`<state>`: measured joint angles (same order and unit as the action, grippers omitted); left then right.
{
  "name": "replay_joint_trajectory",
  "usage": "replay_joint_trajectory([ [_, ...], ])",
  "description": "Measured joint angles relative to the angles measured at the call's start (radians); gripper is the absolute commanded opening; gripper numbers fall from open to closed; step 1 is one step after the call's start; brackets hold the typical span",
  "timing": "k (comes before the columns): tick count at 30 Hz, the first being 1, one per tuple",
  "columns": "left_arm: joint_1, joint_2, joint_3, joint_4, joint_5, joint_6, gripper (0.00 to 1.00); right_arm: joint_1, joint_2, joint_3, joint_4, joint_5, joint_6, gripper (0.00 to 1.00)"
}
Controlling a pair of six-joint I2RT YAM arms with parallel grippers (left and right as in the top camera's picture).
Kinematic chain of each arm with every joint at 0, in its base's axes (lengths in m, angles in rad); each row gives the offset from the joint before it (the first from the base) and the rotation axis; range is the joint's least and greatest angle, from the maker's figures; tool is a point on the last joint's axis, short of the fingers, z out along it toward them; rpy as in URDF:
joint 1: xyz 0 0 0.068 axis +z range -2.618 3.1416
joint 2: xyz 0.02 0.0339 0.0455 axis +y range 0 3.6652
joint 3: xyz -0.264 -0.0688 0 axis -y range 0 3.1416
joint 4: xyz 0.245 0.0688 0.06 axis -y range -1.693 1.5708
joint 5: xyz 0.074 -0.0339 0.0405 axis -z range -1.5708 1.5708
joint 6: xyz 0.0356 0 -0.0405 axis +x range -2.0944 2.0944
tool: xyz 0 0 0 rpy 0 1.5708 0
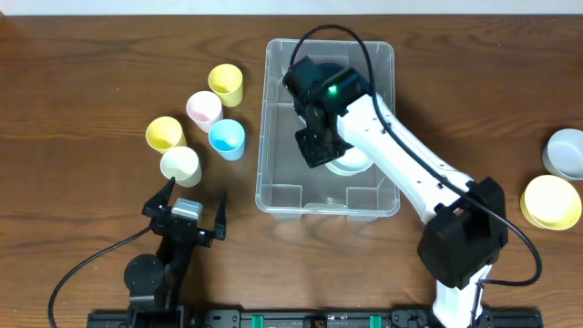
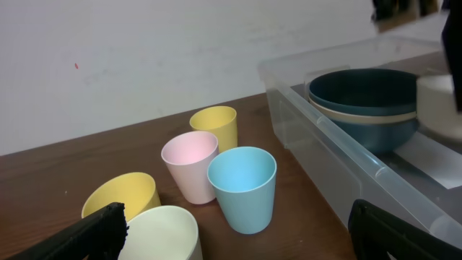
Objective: Pack container
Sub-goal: 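Carry the white bowl into the bin beside the stacked bowls, then release the white bowl in the bin and withdraw the right gripper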
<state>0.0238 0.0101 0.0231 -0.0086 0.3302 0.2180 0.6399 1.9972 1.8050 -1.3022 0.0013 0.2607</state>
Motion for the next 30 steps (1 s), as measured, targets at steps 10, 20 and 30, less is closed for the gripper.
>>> replay_joint_trajectory([
  [10,0.0,0.0,0.0,0.0,0.0,0.0,0.98,-0.001,0.0,-0.146,0.169,-0.001,0.011,0.03],
  [20,0.0,0.0,0.0,0.0,0.0,0.0,0.98,-0.041,0.0,-0.165,0.233,0.005,0.017,0.15],
  [30,0.0,0.0,0.0,0.0,0.0,0.0,0.98,-0.053,0.0,-0.165,0.214,0.018,0.014,0.34],
])
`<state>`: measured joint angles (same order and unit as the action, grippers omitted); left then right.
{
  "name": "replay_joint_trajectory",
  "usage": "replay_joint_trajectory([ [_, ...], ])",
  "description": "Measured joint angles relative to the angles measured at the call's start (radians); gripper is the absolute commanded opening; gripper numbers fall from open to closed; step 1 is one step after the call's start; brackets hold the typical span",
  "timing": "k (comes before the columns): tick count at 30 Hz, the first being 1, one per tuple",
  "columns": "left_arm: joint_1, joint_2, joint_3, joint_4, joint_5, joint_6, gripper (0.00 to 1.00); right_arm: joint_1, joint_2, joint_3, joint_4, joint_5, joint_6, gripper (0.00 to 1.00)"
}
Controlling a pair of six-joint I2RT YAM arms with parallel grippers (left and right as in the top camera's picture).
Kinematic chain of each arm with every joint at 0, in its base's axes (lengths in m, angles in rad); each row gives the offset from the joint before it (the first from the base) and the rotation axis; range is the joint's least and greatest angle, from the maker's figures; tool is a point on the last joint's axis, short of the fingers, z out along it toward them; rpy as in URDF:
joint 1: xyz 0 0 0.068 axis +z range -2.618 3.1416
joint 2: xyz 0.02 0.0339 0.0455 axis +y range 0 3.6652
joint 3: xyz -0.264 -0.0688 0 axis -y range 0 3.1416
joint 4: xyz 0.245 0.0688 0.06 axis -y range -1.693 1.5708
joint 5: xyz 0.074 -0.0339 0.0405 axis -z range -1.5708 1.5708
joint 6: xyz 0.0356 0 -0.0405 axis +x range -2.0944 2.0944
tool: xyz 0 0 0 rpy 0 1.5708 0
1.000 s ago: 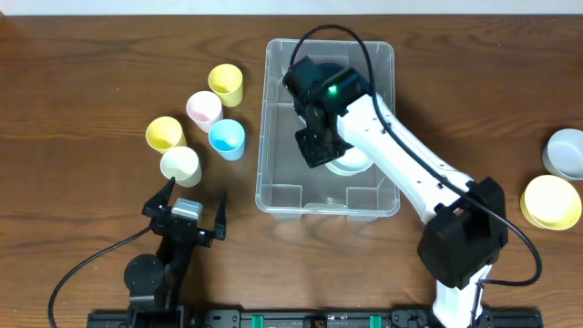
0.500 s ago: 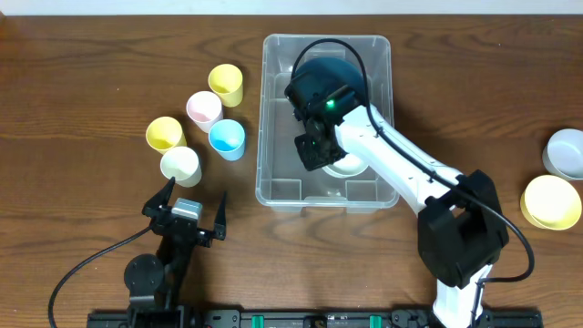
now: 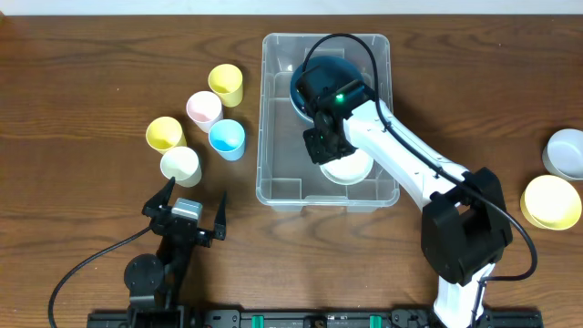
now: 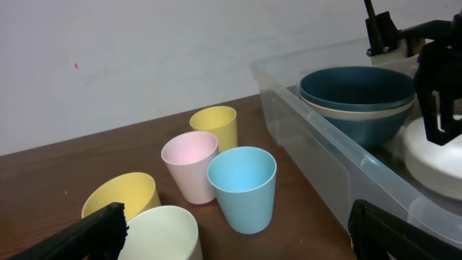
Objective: Pack container
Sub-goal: 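Release the white bowl in the bin and withdraw the right gripper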
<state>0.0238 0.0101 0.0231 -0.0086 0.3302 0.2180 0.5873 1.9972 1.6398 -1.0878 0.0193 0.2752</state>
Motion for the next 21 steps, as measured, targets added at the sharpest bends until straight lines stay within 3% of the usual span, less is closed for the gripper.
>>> replay_joint_trajectory([
  [4,0.0,0.0,0.0,0.0,0.0,0.0,0.98,0.0,0.001,0.021,-0.072,0.011,0.0,0.38],
  [7,0.0,0.0,0.0,0.0,0.0,0.0,0.98,0.0,0.004,0.118,-0.174,0.036,0.003,0.49],
  [8,0.0,0.0,0.0,0.0,0.0,0.0,0.98,-0.001,0.005,0.166,-0.21,0.044,0.004,0.57],
  [10,0.0,0.0,0.0,0.0,0.0,0.0,0.98,-0.003,0.006,0.276,-0.284,0.068,0.008,0.85],
  [12,0.0,0.0,0.0,0.0,0.0,0.0,0.98,-0.016,0.006,0.403,-0.368,0.097,0.014,0.97],
  [17,0.0,0.0,0.0,0.0,0.0,0.0,0.98,-0.126,-0.002,0.653,-0.545,0.166,0.062,0.99],
  [21,0.0,0.0,0.0,0.0,0.0,0.0,0.98,-0.305,-0.03,0.7,-0.602,0.196,0.098,0.99],
])
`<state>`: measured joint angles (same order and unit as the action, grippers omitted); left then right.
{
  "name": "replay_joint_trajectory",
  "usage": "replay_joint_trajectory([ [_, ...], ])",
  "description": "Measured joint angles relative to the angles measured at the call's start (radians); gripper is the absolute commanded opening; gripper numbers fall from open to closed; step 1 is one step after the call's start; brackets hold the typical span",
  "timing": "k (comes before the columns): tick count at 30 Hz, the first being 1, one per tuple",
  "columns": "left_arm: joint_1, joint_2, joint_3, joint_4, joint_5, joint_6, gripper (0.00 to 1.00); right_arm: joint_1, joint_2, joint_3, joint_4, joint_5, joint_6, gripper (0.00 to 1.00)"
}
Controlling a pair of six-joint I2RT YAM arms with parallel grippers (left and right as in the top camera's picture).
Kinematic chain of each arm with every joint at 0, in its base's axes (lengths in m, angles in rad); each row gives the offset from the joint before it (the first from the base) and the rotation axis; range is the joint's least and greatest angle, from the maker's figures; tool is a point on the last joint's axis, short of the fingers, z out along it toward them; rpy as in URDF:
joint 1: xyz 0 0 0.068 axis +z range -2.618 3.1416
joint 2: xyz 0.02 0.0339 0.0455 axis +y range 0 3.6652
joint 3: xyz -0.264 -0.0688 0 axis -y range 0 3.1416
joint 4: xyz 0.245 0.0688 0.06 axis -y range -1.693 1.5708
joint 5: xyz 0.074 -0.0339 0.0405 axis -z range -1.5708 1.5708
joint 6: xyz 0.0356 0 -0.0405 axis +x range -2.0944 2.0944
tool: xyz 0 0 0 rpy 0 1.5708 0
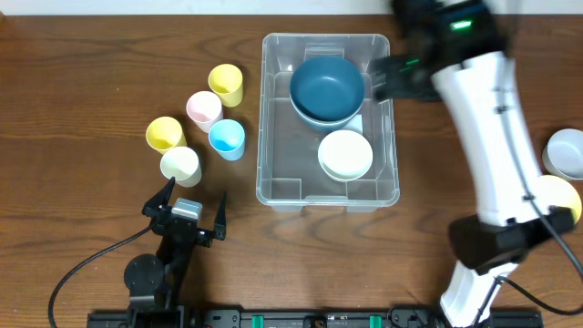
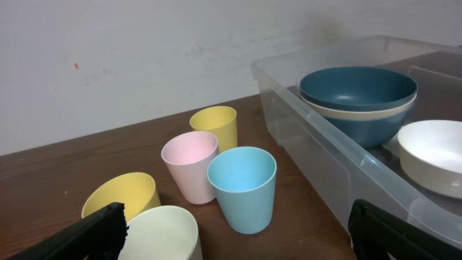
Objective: Pack container
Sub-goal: 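Release the white bowl in the bin and withdraw the right gripper, then move the right gripper to the white bowl at the right edge and grasp it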
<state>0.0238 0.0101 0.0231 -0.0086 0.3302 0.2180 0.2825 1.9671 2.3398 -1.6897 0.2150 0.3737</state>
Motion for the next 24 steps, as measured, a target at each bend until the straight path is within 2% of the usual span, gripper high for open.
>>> replay_joint_trajectory([
  [6,0.0,0.0,0.0,0.0,0.0,0.0,0.98,-0.298,-0.006,-0.025,0.004,0.011,0.044,0.99],
  [12,0.0,0.0,0.0,0.0,0.0,0.0,0.98,-0.552,-0.006,-0.16,0.108,0.001,0.068,0.99],
  [24,0.0,0.0,0.0,0.0,0.0,0.0,0.98,-0.824,-0.006,-0.552,0.503,-0.069,-0.045,0.99],
])
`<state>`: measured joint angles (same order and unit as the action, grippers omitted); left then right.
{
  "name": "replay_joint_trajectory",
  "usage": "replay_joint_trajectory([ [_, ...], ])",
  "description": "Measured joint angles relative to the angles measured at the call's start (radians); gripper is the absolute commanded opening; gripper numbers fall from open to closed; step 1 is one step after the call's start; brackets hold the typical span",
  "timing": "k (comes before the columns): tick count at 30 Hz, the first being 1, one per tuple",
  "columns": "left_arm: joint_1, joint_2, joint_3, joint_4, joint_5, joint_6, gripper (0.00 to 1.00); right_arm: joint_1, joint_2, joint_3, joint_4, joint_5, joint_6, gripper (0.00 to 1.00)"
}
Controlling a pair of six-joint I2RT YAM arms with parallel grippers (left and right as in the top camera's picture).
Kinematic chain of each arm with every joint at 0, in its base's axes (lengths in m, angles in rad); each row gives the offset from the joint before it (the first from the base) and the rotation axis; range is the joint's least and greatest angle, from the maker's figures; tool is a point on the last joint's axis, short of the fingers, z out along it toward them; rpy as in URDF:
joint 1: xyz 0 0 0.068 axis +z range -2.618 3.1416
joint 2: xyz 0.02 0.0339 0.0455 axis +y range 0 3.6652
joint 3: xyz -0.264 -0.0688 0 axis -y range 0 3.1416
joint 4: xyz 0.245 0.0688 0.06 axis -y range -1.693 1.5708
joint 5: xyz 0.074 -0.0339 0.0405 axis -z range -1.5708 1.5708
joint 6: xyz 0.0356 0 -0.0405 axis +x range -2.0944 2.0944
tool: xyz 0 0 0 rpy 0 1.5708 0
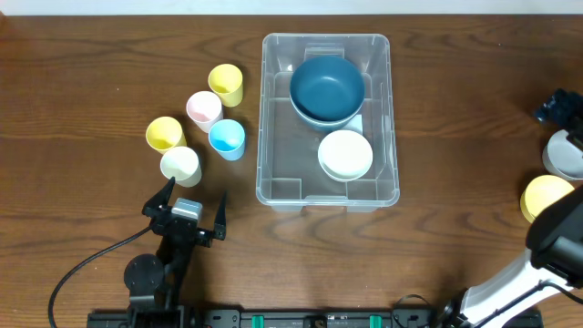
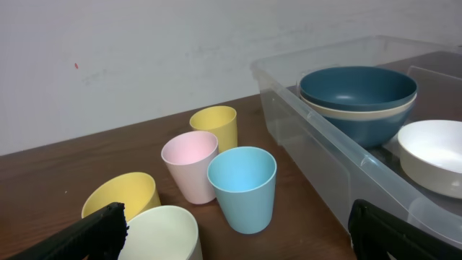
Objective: Pack container
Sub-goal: 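Move the right gripper to the white bowl at the right edge and grasp it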
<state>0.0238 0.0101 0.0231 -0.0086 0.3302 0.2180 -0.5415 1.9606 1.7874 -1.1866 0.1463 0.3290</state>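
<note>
The clear plastic container (image 1: 266, 118) stands mid-table. Inside, a dark blue bowl (image 1: 327, 87) is nested on a cream bowl at the back, and a white bowl (image 1: 345, 155) lies nearer the front. The left wrist view shows the same blue bowl (image 2: 359, 90) and white bowl (image 2: 433, 155). My left gripper (image 1: 187, 211) rests open at the front left, with nothing between its fingers (image 2: 94, 231). Only a dark part of my right arm (image 1: 554, 106) shows at the right edge, above a grey-blue bowl (image 1: 567, 153); its jaws cannot be made out.
Left of the container stand several cups: yellow (image 1: 226, 84), pink (image 1: 204, 109), blue (image 1: 227, 138), a second yellow (image 1: 165, 134) and cream (image 1: 180, 165). A yellow bowl (image 1: 549, 199) sits at the right edge, in front of the grey-blue one.
My right arm was over the container's back right corner; now it is at the table's far right edge by the grey-blue bowl. The container, bowls, cups and left gripper have not moved.
My right gripper was down in the container at the white bowl, with the container askew. Then the container sat straighter and further back, the gripper still at the bowl. Then the arm was out, the white bowl left inside. Now the arm is far right.
</note>
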Motion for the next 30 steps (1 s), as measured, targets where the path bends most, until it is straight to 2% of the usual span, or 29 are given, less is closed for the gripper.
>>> replay_joint_trajectory([
  [8,0.0,0.0,0.0,0.0,0.0,0.0,0.98,-0.121,0.0,-0.105,0.138,-0.079,-0.111,0.99],
  [17,0.0,0.0,0.0,0.0,0.0,0.0,0.98,-0.103,0.012,-0.195,0.267,-0.176,-0.246,0.99],
  [30,0.0,0.0,0.0,0.0,0.0,0.0,0.98,-0.084,0.129,-0.2,0.329,-0.154,-0.291,0.99],
])
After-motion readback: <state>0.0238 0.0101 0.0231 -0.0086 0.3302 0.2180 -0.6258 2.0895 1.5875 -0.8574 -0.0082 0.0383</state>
